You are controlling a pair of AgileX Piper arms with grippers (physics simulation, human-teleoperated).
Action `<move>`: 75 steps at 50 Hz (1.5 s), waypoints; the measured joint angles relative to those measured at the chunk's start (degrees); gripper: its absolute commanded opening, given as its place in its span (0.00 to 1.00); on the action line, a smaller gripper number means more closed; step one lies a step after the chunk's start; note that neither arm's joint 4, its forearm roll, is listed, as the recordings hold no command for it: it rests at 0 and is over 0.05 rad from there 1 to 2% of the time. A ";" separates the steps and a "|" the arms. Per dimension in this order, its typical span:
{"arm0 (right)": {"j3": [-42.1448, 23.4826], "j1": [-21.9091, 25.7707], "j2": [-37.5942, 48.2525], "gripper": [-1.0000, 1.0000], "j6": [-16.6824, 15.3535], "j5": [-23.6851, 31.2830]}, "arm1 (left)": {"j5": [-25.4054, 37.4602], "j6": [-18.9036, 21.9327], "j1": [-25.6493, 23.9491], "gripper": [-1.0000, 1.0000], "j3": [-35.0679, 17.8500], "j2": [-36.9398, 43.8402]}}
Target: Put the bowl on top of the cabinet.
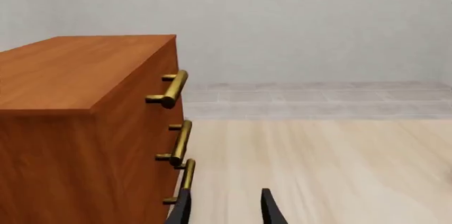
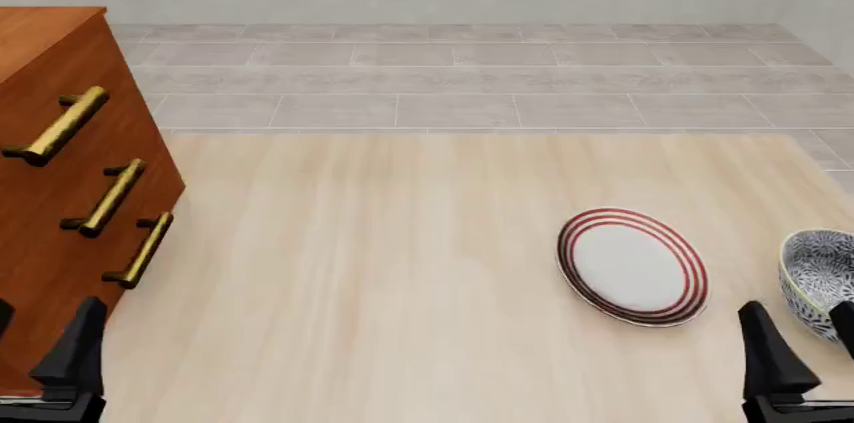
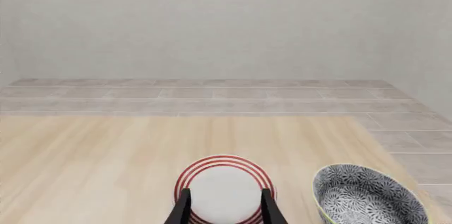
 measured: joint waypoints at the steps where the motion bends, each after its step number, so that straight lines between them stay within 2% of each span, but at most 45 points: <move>1: 0.03 0.01 0.00 1.00 0.03 -0.05 | -0.14 0.09 -0.05 1.00 -0.01 0.00; 13: 0.43 -0.26 1.94 1.00 -0.61 -1.93 | -1.21 0.92 -1.47 1.00 -0.35 0.02; 23: -2.28 -1.59 6.80 1.00 -1.21 -2.84 | -1.66 1.63 -1.63 1.00 -0.14 0.04; 34: -8.58 -4.47 11.63 1.00 -2.44 0.96 | -1.90 2.26 -1.94 1.00 -0.23 0.21; 56: -25.71 -17.88 26.14 1.00 -9.28 13.54 | -1.14 2.50 -3.30 1.00 -1.06 0.22; 60: -28.02 -21.13 28.13 1.00 -11.71 14.69 | -1.07 2.52 -3.37 1.00 -1.14 0.21; 75: -34.23 -28.84 36.19 1.00 -15.69 18.73 | -0.23 1.97 -2.96 1.00 -2.37 0.10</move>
